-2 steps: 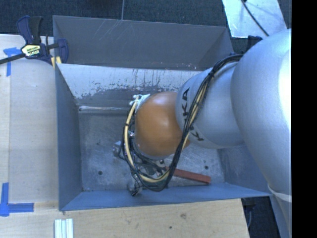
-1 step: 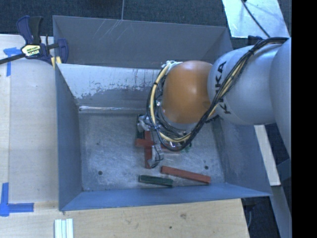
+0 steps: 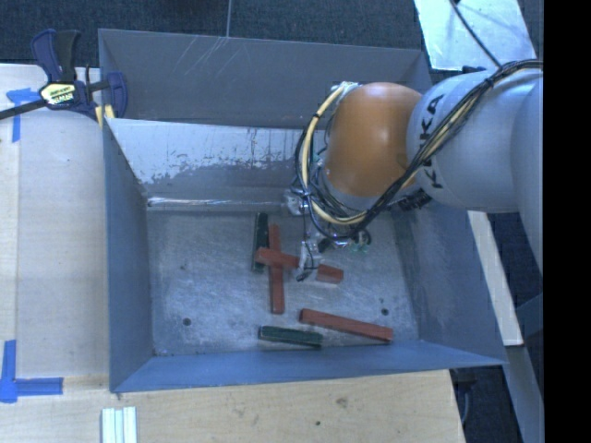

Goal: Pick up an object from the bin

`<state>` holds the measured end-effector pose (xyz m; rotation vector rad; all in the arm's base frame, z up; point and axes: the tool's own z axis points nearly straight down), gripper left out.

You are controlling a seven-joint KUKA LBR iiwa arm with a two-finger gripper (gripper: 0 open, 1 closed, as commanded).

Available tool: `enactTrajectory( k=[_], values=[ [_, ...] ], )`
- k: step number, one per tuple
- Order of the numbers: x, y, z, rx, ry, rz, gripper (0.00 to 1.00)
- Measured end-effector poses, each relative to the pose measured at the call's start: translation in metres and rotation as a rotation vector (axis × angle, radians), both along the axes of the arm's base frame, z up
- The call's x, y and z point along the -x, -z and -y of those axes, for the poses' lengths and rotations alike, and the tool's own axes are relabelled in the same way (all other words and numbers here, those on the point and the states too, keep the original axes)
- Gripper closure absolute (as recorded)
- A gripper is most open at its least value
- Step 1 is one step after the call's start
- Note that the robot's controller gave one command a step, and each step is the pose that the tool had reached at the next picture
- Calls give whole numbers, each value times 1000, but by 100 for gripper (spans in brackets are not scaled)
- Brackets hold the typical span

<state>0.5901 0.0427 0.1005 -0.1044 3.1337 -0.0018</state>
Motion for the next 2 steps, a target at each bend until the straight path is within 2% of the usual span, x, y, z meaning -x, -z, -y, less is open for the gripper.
enactTrajectory(
  k=[1,2],
  values=[
    [-15,28,-34,0,-202,5,0],
    [-17,26,-33,-1,-198,3,0]
  ],
)
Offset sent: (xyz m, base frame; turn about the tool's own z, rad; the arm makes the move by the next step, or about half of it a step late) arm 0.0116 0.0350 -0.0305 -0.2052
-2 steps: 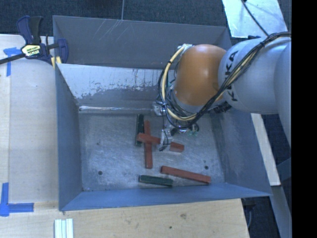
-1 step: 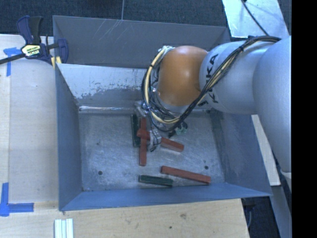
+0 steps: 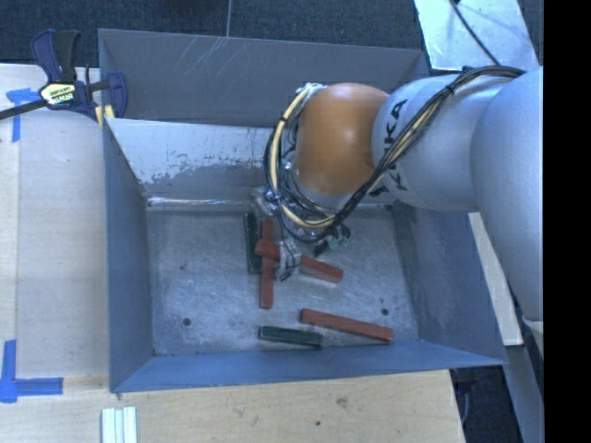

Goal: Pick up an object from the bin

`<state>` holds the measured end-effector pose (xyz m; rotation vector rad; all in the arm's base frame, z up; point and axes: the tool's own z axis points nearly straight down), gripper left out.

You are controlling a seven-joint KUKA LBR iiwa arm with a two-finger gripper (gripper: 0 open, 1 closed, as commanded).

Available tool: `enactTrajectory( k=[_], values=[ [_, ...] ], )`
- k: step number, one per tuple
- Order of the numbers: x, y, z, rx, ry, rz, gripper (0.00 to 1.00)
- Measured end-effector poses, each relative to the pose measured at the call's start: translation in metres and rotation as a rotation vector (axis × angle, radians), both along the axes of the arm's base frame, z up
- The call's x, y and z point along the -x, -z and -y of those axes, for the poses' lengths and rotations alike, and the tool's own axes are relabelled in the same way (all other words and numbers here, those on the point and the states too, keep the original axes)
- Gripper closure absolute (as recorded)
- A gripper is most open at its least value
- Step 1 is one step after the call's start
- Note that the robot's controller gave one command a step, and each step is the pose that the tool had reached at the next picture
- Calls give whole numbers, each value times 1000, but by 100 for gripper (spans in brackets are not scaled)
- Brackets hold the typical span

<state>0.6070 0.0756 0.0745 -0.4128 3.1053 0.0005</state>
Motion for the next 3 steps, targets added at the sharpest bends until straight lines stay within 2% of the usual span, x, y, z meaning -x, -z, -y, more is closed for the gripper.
enactTrajectory(
  k=[1,2,3],
  values=[
    [0,0,0,0,1,0,100],
    [-2,-11,1,0,5,-1,100],
    [-5,-118,1,0,8,4,100]
  ],
)
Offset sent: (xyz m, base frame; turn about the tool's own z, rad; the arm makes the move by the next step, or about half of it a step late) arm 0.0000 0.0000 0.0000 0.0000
